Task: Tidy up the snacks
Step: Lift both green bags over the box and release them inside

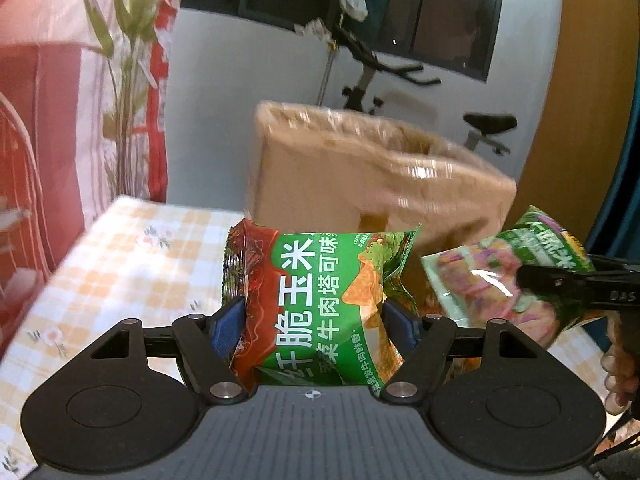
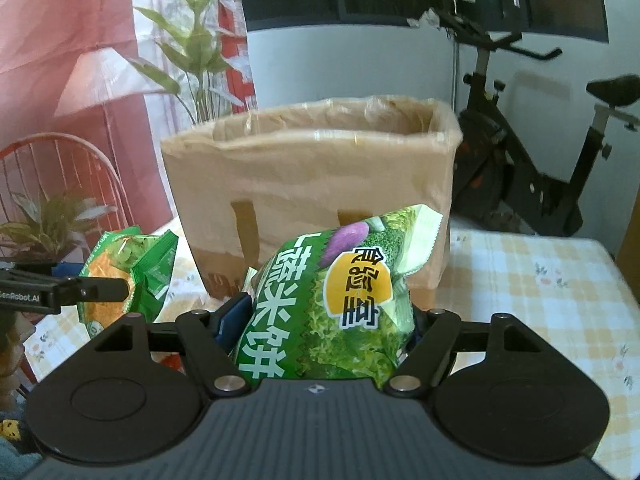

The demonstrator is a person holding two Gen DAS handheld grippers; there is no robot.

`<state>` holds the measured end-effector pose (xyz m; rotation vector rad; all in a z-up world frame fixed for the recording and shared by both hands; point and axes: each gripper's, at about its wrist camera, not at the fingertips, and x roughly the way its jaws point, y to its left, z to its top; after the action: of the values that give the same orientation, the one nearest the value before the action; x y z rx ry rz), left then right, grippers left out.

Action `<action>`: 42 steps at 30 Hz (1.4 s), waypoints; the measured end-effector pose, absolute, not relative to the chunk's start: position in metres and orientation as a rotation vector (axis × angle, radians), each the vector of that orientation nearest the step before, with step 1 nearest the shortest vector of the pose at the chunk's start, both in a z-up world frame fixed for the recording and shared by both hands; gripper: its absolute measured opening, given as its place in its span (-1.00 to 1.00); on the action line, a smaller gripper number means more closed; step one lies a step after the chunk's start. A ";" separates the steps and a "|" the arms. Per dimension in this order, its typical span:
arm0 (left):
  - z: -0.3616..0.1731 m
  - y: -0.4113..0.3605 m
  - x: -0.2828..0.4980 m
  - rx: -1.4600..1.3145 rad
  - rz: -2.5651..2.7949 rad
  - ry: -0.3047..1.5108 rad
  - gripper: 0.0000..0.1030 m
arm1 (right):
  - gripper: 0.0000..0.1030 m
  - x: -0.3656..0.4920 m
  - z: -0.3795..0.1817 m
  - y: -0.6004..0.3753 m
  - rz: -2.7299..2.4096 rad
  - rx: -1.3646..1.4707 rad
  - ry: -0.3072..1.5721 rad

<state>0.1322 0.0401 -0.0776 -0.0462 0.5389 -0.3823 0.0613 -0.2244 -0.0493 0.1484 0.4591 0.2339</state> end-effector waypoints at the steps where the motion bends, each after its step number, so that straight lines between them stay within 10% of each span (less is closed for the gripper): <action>1: -0.073 0.042 0.133 -0.052 -0.376 0.525 0.47 | 0.45 0.060 -0.044 -0.226 0.238 0.151 0.440; 20: 0.003 0.033 0.160 -0.026 -0.375 0.278 0.48 | 0.45 0.113 0.072 -0.255 0.174 0.038 0.111; 42: 0.014 -0.059 0.292 0.108 -0.447 0.339 0.64 | 0.50 0.245 -0.006 -0.206 0.032 -0.270 0.358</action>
<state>0.2920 -0.0594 0.0141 0.1076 0.3385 -0.4474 0.2450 -0.2056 -0.0064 -0.2697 0.3581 0.0317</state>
